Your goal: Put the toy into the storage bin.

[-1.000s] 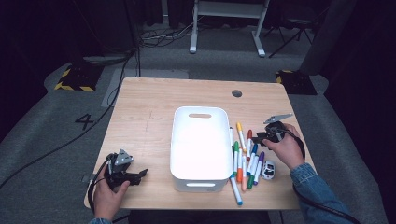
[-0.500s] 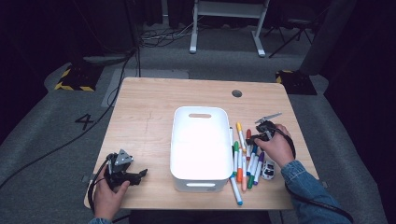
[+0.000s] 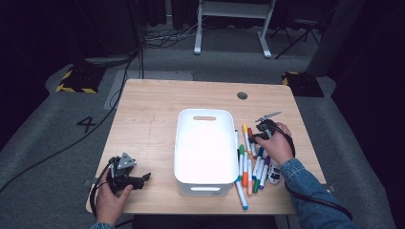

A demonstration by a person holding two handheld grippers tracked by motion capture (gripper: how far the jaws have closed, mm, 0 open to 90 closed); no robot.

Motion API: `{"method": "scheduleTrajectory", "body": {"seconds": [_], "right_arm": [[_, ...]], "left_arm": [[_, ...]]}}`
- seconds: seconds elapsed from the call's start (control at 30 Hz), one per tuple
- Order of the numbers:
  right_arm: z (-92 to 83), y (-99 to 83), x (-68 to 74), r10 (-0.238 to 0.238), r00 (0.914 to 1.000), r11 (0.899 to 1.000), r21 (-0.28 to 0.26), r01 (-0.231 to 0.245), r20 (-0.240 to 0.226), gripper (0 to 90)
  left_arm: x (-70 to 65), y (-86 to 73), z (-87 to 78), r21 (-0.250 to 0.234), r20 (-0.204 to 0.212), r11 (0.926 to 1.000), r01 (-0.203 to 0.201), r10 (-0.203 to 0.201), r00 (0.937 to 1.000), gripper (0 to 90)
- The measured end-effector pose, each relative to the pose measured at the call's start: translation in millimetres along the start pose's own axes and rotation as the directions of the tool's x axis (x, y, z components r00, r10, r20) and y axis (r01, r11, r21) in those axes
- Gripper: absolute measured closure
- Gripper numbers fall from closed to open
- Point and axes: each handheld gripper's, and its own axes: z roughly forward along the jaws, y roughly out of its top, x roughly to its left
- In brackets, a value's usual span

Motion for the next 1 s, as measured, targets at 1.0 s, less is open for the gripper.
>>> {"method": "scheduleTrajectory", "body": {"seconds": [1.0], "right_arm": [[13.0,12.2,-34.2,0.008,0.9933,0.999,0.037,-0.012,0.116,76.7]], "left_arm": [[0.0,0.0,0.0,0.001,-0.001,1.0000,0.000,0.000,1.0000,16.8]]}}
